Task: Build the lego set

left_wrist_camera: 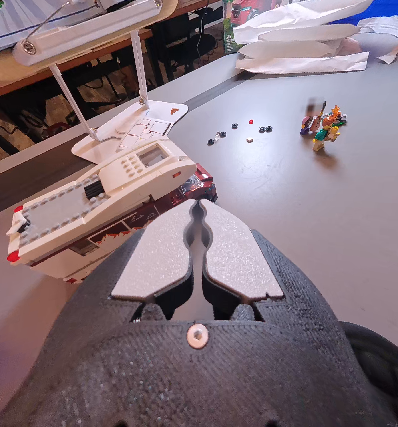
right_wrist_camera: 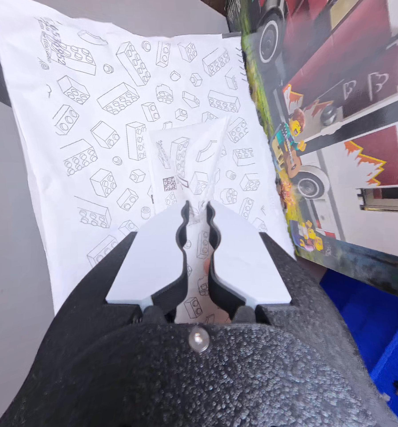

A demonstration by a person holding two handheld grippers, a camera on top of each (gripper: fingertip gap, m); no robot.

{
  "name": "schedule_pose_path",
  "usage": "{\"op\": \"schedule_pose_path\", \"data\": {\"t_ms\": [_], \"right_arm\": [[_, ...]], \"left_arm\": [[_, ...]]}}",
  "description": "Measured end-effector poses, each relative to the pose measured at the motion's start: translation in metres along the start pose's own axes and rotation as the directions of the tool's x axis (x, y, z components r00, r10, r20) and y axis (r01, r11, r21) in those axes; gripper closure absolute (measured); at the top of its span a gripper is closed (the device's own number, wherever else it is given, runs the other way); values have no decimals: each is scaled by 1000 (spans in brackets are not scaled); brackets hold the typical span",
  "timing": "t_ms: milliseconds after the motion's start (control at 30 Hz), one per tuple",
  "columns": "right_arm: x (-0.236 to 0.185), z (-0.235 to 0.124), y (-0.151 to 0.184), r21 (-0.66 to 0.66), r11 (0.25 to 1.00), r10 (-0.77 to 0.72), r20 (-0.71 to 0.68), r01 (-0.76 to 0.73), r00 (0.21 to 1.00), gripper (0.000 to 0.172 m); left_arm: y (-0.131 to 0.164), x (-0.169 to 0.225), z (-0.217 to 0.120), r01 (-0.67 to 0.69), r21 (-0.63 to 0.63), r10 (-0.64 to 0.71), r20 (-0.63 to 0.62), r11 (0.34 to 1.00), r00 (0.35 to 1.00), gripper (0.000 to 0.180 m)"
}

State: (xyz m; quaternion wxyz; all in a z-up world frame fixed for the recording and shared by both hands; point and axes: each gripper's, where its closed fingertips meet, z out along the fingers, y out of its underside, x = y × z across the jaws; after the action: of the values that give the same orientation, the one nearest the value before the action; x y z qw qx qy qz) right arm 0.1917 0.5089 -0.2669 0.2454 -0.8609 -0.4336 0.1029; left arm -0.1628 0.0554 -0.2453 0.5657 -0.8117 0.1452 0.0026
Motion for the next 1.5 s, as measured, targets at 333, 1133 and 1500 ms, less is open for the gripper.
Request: {"op": "schedule_pose_path", "data": {"t_ms": [333, 1133, 1500], "right_arm": [[-79, -119, -48, 221, 840, -439, -261, 496, 860, 170], [-494, -94, 78, 453, 389, -904, 354, 802, 239, 148], [-485, -86, 61, 633, 615, -772, 361, 470, 523, 172]], "left_arm": [[-11, 20, 8, -6, 26, 9, -102, 1000, 995, 172], [-13, 128, 3, 32, -120, -115, -786, 992, 608, 179], [-16, 104, 0, 119, 11, -72, -736, 993, 673, 180]]}}
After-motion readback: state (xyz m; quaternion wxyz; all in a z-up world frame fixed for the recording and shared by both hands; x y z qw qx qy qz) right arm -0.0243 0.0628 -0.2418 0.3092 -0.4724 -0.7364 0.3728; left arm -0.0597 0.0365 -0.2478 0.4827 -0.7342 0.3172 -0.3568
